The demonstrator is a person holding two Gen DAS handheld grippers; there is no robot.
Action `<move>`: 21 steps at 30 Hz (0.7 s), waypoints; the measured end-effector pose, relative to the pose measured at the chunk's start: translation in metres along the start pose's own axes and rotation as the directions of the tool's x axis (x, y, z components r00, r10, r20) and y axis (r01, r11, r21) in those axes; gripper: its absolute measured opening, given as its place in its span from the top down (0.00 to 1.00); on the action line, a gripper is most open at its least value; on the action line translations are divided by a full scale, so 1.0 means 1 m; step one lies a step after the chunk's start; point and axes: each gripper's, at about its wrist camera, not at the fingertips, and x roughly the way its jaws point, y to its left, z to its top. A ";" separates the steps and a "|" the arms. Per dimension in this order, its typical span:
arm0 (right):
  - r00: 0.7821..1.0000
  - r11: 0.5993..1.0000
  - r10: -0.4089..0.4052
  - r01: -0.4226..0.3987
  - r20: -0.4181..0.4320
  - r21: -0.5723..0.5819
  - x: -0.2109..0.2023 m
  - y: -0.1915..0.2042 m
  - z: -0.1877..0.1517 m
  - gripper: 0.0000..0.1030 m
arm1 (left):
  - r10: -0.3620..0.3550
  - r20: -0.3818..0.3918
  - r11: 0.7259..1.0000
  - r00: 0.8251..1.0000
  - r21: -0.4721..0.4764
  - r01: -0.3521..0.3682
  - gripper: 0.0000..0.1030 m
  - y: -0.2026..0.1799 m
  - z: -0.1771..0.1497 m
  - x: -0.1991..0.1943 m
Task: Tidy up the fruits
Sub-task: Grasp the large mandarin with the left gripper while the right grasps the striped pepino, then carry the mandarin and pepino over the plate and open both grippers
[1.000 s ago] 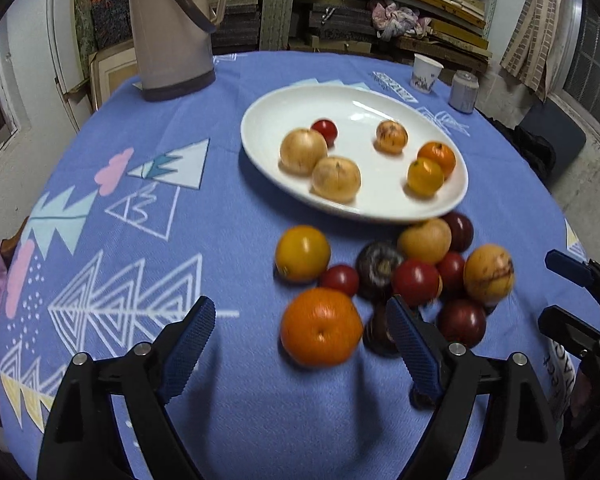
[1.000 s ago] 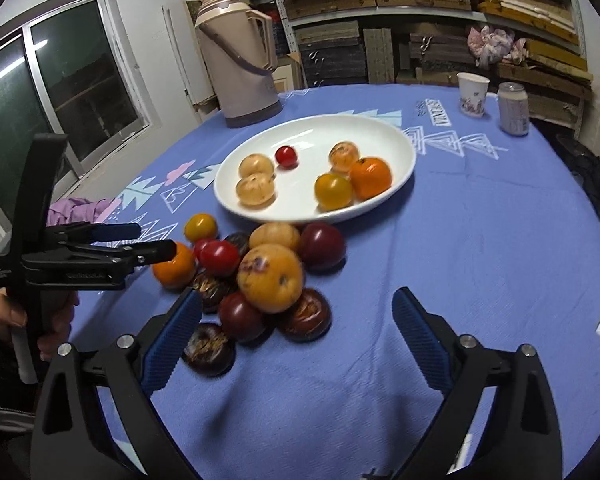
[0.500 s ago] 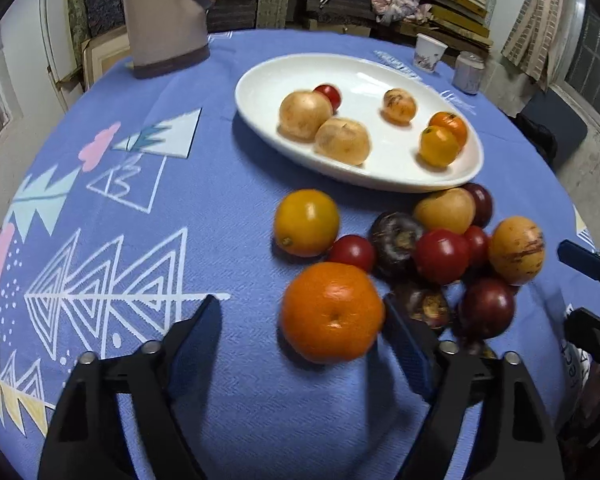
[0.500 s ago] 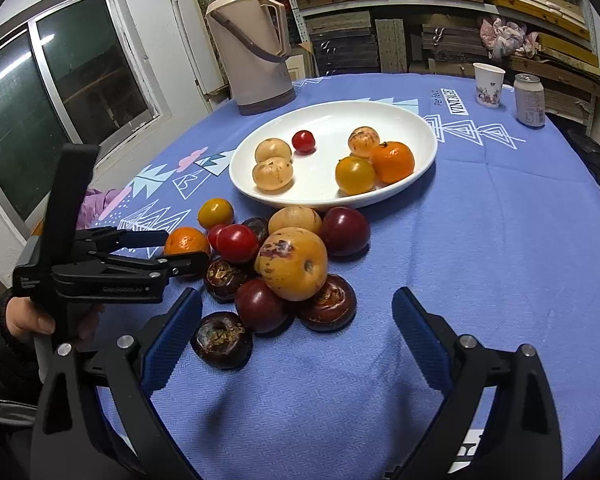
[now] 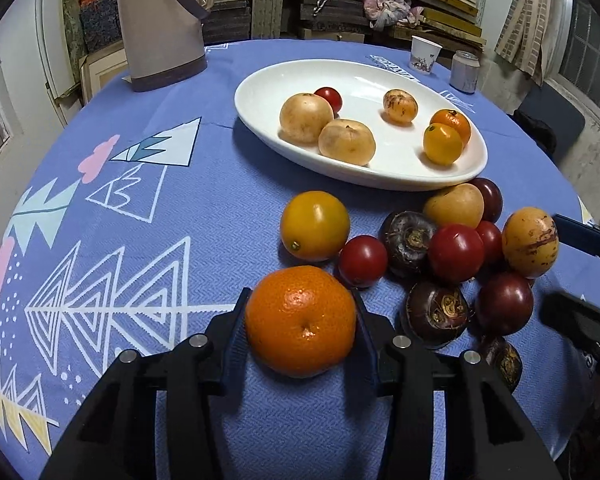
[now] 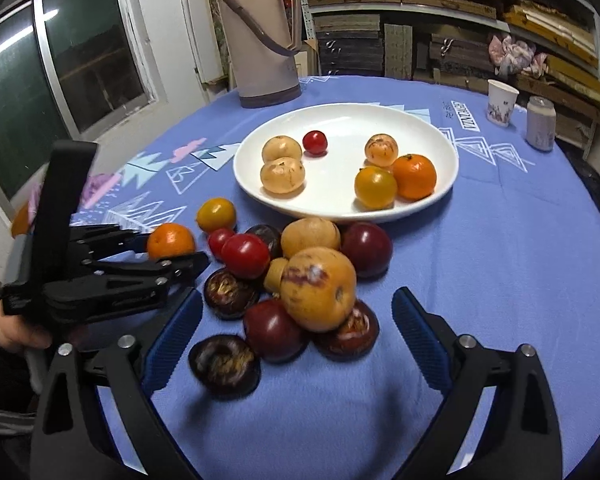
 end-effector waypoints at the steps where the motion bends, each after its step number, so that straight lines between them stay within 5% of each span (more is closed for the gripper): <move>1: 1.000 1.000 -0.005 0.005 -0.018 0.003 0.006 -0.001 0.002 0.35 | 0.004 0.001 1.000 1.000 0.003 -0.004 0.54 0.000 -0.001 0.000; 4: 0.999 1.000 -0.003 0.004 -0.047 0.028 0.017 -0.005 0.003 0.42 | 0.018 0.002 1.000 1.000 0.012 -0.018 0.54 -0.003 -0.002 -0.001; 7: 0.999 0.997 0.001 0.002 -0.050 0.072 0.021 -0.013 0.002 0.60 | 0.019 0.002 1.000 1.000 0.012 -0.019 0.54 -0.003 -0.002 -0.001; 21: 1.000 0.992 0.026 -0.025 -0.007 0.125 -0.005 -0.033 -0.004 0.61 | 0.041 -0.007 0.999 0.999 -0.002 -0.041 0.54 -0.005 0.000 0.000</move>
